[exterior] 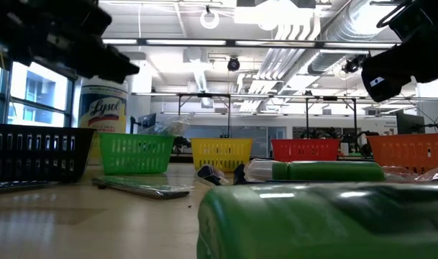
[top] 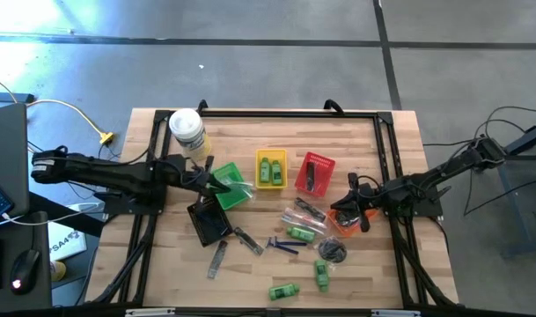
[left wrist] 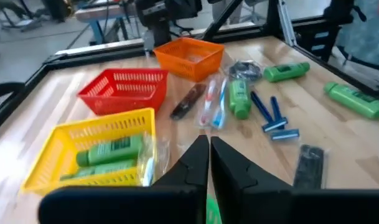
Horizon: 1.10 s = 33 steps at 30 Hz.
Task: Pick & Place Travel size toiletries
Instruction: Put the blue razor into the black bin
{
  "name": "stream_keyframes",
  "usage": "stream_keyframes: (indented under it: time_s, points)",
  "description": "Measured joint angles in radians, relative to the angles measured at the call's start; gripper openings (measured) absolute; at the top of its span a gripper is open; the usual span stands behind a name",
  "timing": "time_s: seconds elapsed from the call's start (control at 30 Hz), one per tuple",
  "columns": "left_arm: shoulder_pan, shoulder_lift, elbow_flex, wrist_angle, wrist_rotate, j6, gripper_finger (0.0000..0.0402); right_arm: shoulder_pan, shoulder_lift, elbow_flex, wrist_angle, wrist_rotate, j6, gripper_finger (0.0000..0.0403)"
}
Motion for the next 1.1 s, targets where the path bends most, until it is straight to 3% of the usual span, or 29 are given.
stream_keyframes:
  time_s: [0.27,0.5,0.77,1.1]
  points:
    - [0.0,-0.003,-0.192,0.392,-0.017,-0.019,0.0001,0.0,0.083,0.0,0.056,-0.006,0.001,0.0003]
    - [0.0,0.0,-0.204,0.402,-0.017,0.0,0.0001,0.0,0.22,0.023,0.214,-0.077,-0.006,0.0003]
    - [0.0,-0.002,-0.204,0.413,-0.018,0.049,0.0,0.022,0.547,0.311,0.068,-0.135,-0.007,0.0003]
    - [0.0,-0.001,-0.204,0.39,-0.017,0.023,0.0,0.035,0.971,0.751,-0.304,-0.246,-0.034,0.0003]
